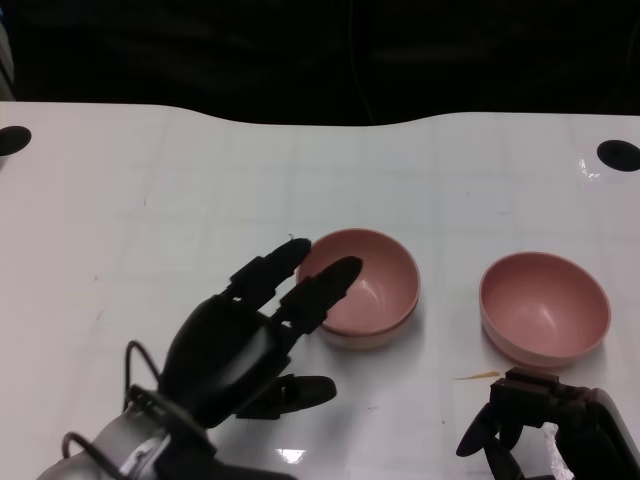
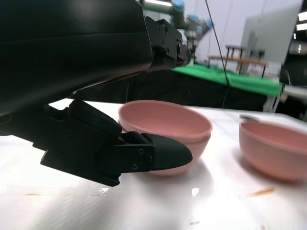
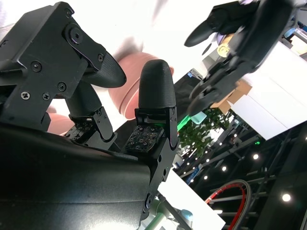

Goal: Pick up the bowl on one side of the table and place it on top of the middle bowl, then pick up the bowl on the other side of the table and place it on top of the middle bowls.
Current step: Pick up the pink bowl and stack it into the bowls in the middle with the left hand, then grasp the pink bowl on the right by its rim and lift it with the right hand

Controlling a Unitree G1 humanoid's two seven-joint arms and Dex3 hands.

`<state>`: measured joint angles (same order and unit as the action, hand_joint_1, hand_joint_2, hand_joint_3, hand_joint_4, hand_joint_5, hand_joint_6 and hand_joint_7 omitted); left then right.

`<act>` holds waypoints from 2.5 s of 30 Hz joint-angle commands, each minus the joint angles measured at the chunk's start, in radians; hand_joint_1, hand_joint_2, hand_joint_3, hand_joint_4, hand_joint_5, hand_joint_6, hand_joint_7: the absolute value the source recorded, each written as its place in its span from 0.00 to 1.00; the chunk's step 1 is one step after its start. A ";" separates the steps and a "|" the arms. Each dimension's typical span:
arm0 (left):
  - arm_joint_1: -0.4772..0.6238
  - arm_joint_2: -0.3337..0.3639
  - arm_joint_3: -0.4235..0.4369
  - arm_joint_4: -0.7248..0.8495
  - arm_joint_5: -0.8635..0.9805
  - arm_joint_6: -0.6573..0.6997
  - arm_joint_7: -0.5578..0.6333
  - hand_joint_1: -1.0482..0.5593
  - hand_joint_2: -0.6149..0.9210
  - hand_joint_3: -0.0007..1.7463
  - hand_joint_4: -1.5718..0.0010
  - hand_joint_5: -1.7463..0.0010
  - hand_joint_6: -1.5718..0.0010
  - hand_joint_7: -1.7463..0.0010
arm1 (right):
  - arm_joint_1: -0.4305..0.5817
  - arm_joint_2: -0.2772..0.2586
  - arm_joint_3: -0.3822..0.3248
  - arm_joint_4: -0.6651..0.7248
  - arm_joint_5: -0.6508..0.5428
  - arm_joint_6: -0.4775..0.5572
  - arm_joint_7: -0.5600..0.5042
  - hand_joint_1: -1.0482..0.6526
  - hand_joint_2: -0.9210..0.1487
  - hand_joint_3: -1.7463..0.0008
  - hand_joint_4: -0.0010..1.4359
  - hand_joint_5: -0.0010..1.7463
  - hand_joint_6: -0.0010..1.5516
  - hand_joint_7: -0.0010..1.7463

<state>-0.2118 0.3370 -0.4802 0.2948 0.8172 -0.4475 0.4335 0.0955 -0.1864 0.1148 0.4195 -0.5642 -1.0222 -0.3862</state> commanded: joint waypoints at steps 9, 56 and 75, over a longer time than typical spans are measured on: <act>0.149 0.048 0.157 0.002 -0.180 -0.295 0.085 0.48 1.00 0.16 0.68 0.40 0.57 0.80 | 0.009 -0.014 -0.014 -0.019 0.038 0.015 0.014 0.61 0.73 0.11 0.60 0.93 0.59 0.67; 0.316 -0.050 0.351 0.077 -0.694 -0.415 -0.513 0.57 0.63 0.81 0.43 0.05 0.45 0.21 | 0.045 -0.116 -0.058 -0.510 -0.355 0.898 0.190 0.28 0.10 1.00 0.17 0.23 0.24 0.01; 0.314 -0.061 0.367 0.091 -0.678 -0.441 -0.535 0.57 0.65 0.80 0.45 0.03 0.47 0.20 | -0.172 -0.168 0.159 -0.263 -0.436 1.039 0.232 0.36 0.10 0.99 0.29 0.15 0.31 0.02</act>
<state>0.0992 0.2686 -0.1218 0.3760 0.1333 -0.8721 -0.0925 -0.0580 -0.3320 0.2670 0.1403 -1.0001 0.0054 -0.1668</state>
